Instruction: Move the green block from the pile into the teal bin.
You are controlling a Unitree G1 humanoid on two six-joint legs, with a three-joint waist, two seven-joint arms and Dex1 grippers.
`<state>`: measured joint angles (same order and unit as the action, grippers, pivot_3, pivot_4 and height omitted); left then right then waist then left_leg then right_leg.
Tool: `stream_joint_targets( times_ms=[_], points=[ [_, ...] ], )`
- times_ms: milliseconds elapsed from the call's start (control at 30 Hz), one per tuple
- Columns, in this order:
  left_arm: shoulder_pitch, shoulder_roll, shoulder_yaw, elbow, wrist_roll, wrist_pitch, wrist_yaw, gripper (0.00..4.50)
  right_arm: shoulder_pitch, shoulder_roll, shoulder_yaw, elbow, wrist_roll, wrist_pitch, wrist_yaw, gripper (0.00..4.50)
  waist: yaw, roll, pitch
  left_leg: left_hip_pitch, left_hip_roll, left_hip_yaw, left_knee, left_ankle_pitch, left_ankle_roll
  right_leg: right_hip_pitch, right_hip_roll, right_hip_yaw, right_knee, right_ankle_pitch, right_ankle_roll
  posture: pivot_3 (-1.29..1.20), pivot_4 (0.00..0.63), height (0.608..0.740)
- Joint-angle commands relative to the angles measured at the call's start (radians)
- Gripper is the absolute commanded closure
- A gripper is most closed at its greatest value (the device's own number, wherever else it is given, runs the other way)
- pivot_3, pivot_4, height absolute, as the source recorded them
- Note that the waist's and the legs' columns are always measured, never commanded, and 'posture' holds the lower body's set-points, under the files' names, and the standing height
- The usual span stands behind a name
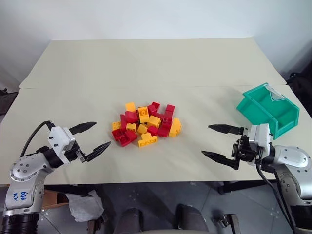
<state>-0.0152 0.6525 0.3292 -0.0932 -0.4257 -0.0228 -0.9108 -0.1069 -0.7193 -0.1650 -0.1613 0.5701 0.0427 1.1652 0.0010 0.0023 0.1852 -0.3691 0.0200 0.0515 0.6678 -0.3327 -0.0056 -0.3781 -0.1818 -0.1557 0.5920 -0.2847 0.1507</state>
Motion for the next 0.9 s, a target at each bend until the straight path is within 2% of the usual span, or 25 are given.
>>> stream_joint_targets(
  times_ms=[33, 267, 467, 567, 767, 867, 900],
  points=[
    [0.024, 0.019, 0.025, -0.026, -0.008, 0.003, 0.002, 0.00, -0.013, -0.012, -0.033, -0.004, 0.003, -0.008, 0.003, 0.02, 0.000, 0.000, 0.000, 0.000, 0.000, 0.000, 0.000, 0.000, 0.000, 0.000, 0.000, 0.000, 0.000, 0.000, 0.000, 0.00, 0.150, 0.740],
    [0.071, 0.031, 0.059, -0.051, -0.072, 0.112, 0.000, 0.00, -0.038, 0.023, -0.006, 0.003, -0.007, -0.016, -0.012, 0.02, 0.000, 0.000, 0.000, 0.000, 0.000, 0.000, 0.000, 0.000, 0.000, 0.000, 0.000, 0.000, 0.000, 0.000, 0.000, 0.00, 0.150, 0.740],
    [0.119, 0.044, 0.131, 0.018, -0.088, 0.173, 0.023, 0.00, -0.103, 0.112, 0.025, -0.075, 0.051, 0.054, -0.088, 0.02, -0.004, 0.000, 0.000, 0.000, 0.000, 0.000, 0.000, 0.000, 0.000, 0.000, 0.000, 0.000, 0.001, 0.000, 0.000, 0.00, 0.150, 0.740],
    [0.150, 0.038, 0.158, 0.056, -0.074, 0.145, 0.017, 0.00, -0.124, 0.125, 0.049, -0.105, 0.046, 0.062, -0.082, 0.60, -0.003, 0.000, 0.000, 0.001, 0.001, 0.000, 0.000, 0.000, 0.000, 0.000, 0.000, 0.000, 0.001, 0.000, 0.000, 0.00, 0.150, 0.740],
    [0.150, 0.030, 0.136, -0.018, -0.095, 0.157, 0.020, 0.00, -0.098, 0.093, 0.032, -0.087, -0.012, 0.034, -0.060, 2.66, 0.019, 0.000, 0.000, -0.001, 0.000, -0.001, 0.000, -0.001, 0.000, 0.000, 0.000, 0.000, 0.000, 0.000, 0.000, 0.00, 0.150, 0.740],
    [0.121, 0.025, 0.117, -0.055, -0.114, 0.177, 0.023, 0.00, -0.072, 0.075, 0.007, -0.093, 0.012, 0.063, -0.059, 2.66, 0.024, 0.000, 0.000, 0.000, 0.000, -0.001, 0.001, -0.001, 0.000, 0.000, 0.000, 0.000, 0.000, 0.000, 0.000, 0.00, 0.150, 0.740],
    [0.117, 0.025, 0.109, -0.060, -0.110, 0.175, 0.016, 0.19, -0.061, 0.065, -0.001, -0.098, 0.030, 0.084, -0.054, 2.70, 0.022, 0.000, 0.000, 0.000, 0.000, -0.001, 0.001, -0.001, 0.000, 0.000, 0.000, 0.000, 0.000, 0.000, 0.000, 0.00, 0.150, 0.740]
  ],
)
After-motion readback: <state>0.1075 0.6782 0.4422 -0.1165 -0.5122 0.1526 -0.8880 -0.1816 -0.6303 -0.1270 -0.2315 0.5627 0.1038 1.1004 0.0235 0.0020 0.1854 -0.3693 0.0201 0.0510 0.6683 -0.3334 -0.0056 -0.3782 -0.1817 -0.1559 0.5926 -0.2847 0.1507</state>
